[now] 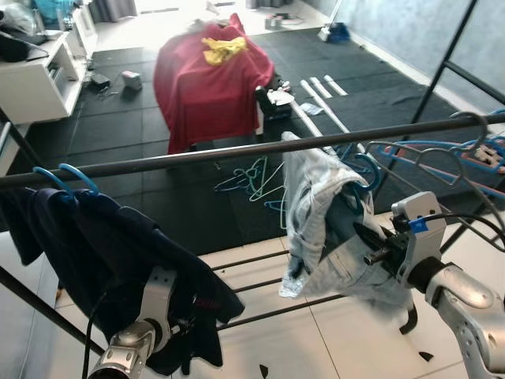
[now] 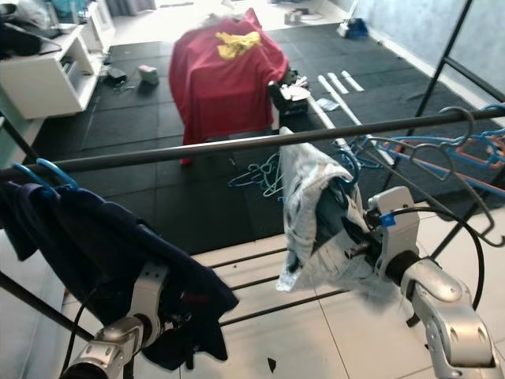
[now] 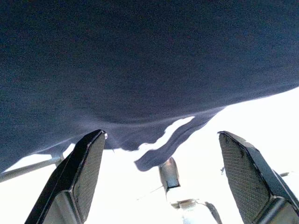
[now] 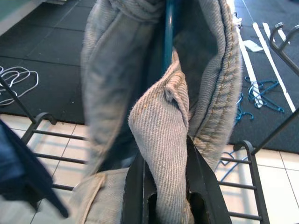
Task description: Hang hanger
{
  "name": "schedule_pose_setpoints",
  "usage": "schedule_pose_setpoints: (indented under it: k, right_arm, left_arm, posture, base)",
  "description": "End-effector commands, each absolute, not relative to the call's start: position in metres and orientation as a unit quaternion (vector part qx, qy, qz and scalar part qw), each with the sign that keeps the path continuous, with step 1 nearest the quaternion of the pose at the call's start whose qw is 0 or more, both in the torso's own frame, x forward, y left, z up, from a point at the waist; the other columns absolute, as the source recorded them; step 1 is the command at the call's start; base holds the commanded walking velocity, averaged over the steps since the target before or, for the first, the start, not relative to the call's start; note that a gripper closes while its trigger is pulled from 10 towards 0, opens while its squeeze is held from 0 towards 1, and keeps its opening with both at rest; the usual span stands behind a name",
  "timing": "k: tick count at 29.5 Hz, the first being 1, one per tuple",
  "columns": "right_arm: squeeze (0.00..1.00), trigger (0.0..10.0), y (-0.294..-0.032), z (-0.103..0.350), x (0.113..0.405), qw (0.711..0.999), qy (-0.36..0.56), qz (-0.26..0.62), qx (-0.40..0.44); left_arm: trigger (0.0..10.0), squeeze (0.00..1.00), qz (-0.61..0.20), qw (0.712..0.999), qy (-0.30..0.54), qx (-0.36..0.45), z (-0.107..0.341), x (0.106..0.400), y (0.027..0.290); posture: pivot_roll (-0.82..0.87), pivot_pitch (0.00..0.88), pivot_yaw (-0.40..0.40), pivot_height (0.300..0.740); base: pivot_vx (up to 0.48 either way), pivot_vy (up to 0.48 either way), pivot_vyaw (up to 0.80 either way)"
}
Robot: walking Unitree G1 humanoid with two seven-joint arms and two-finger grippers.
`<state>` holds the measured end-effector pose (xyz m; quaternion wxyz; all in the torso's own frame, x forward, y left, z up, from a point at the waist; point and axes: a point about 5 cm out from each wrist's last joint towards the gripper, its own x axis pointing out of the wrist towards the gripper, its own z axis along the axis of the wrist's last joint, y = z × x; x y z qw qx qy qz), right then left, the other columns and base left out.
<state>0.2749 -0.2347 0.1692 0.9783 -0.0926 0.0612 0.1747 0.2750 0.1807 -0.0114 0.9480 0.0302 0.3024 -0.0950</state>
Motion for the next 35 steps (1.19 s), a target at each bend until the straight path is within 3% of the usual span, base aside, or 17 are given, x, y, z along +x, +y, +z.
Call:
schedule_pose_setpoints:
  k: [1, 12, 19, 23, 26, 27, 33, 34, 35]
  right_arm:
    - [0.00, 10.0, -0.232, 0.178, 0.279, 0.979, 0.044, 0.175, -0.099]
    - [0.00, 10.0, -0.235, 0.192, 0.291, 0.981, 0.030, 0.164, -0.096]
    - [0.00, 10.0, -0.262, 0.195, 0.324, 0.991, 0.046, 0.095, -0.082]
    - [0.00, 10.0, -0.265, 0.195, 0.328, 0.991, 0.048, 0.090, -0.081]
    - [0.00, 10.0, -0.269, 0.195, 0.333, 0.992, 0.049, 0.085, -0.080]
    - [0.00, 10.0, -0.271, 0.196, 0.340, 0.992, 0.048, 0.085, -0.076]
    - [0.00, 10.0, -0.272, 0.197, 0.344, 0.992, 0.047, 0.089, -0.074]
    - [0.00, 10.0, -0.259, 0.212, 0.351, 0.987, 0.015, 0.141, -0.075]
    - [0.00, 10.0, -0.259, 0.212, 0.351, 0.987, 0.015, 0.141, -0.075]
  left_arm:
    - [10.0, 0.00, -0.091, 0.943, 0.317, 0.035, -0.018, 0.268, 0.184]
    - [10.0, 0.00, -0.086, 0.944, 0.317, 0.039, -0.018, 0.267, 0.187]
    - [10.0, 0.00, -0.055, 0.946, 0.314, 0.063, -0.017, 0.265, 0.201]
    - [10.0, 0.00, -0.043, 0.947, 0.312, 0.069, -0.016, 0.264, 0.205]
    - [10.0, 0.00, -0.021, 0.948, 0.309, 0.077, -0.015, 0.263, 0.215]
    - [10.0, 0.00, 0.009, 0.948, 0.307, 0.085, -0.013, 0.261, 0.229]
    - [10.0, 0.00, 0.036, 0.947, 0.305, 0.092, -0.010, 0.257, 0.243]
    - [10.0, 0.00, 0.075, 0.947, 0.294, 0.107, -0.002, 0.247, 0.270]
    - [10.0, 0.00, 0.075, 0.947, 0.294, 0.107, -0.002, 0.247, 0.270]
  posture:
    - [-0.11, 0.084, 0.003, 0.740]
    - [-0.10, 0.086, 0.004, 0.740]
    - [-0.07, 0.093, 0.006, 0.740]
    - [-0.06, 0.095, 0.006, 0.740]
    - [-0.05, 0.102, 0.006, 0.740]
    - [-0.01, 0.120, 0.012, 0.740]
    - [0.00, 0.130, 0.016, 0.740]
    - [0.04, 0.166, 0.029, 0.740]
    - [0.04, 0.166, 0.029, 0.740]
  base:
    - [0.000, 0.000, 0.00]
    - [0.000, 0.000, 0.00]
    - [0.000, 0.000, 0.00]
    - [0.000, 0.000, 0.00]
    - [0.000, 0.000, 0.00]
    - [0.000, 0.000, 0.00]
    - [0.000, 0.000, 0.00]
    - [0.000, 0.000, 0.00]
    - [0.000, 0.000, 0.00]
